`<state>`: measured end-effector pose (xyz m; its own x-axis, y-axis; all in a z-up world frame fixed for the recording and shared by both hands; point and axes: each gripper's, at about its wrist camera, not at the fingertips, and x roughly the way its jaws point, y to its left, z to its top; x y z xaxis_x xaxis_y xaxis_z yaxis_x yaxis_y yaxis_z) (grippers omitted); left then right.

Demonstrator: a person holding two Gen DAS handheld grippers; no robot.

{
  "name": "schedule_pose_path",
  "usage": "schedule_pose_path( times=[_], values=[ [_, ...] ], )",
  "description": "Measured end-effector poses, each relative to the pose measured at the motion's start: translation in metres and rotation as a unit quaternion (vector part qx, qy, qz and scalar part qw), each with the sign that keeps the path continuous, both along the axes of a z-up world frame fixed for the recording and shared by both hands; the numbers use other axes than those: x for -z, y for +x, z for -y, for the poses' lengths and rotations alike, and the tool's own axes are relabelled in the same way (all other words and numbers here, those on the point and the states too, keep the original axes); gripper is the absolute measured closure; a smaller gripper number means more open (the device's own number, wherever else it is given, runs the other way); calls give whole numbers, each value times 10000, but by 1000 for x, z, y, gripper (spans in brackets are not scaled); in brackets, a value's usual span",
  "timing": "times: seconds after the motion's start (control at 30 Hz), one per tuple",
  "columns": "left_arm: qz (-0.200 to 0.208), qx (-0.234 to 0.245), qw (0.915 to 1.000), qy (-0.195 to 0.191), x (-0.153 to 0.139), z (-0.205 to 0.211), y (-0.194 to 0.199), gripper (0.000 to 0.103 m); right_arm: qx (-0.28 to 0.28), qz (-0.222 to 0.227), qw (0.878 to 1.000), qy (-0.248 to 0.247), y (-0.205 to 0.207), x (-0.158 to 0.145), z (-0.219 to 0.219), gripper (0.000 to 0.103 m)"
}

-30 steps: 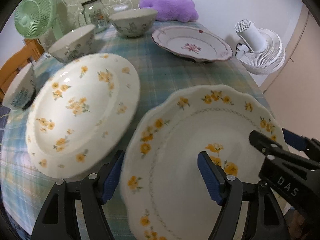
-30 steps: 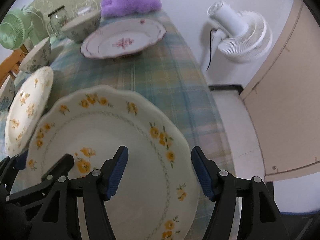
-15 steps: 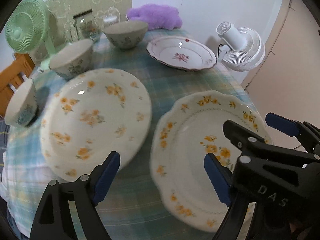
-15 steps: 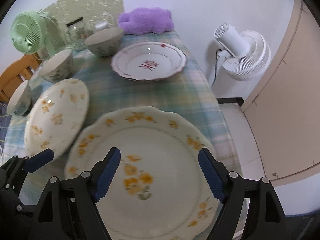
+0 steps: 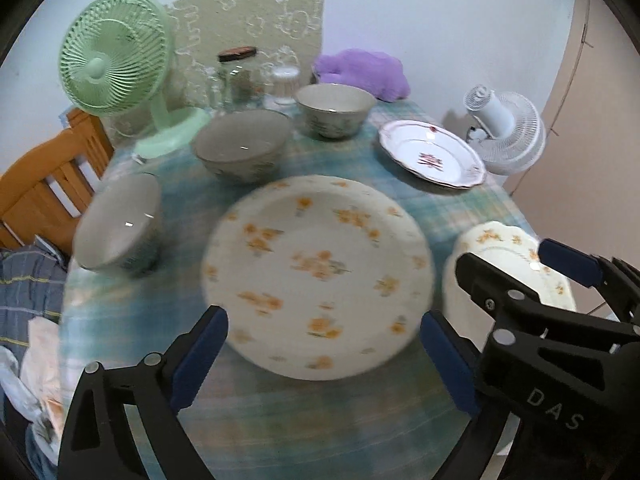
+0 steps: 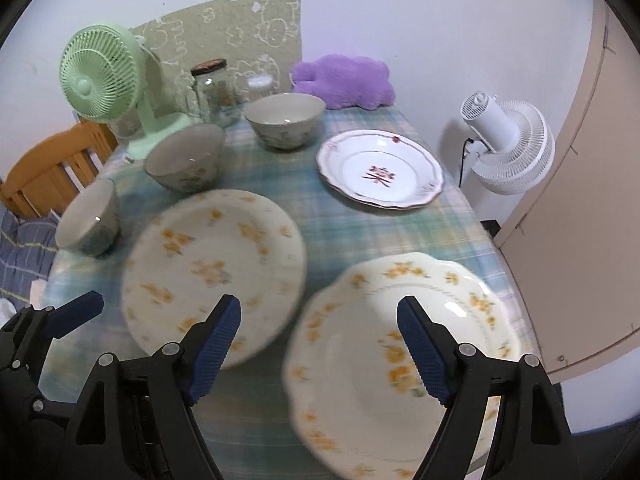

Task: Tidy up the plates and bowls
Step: 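Lower the scalloped plate onto the cloth and open both grippers, then close both grippers on the rim of the beaded-rim yellow-flower plate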

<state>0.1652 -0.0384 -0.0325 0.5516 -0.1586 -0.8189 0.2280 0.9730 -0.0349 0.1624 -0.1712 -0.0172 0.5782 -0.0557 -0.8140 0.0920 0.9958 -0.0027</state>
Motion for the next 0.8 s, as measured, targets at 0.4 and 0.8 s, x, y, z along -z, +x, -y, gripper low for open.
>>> schedule_pose_path(
  times=[0.4,0.8],
  values=[
    [-69,-246,9997,-14,11,-43,37,4,505,10,9985,196,24,8,-44,20],
    [-505,-834,9952,97,55,-38,86,4,124,-304,9993,170,92,51,-33,20]
  ],
)
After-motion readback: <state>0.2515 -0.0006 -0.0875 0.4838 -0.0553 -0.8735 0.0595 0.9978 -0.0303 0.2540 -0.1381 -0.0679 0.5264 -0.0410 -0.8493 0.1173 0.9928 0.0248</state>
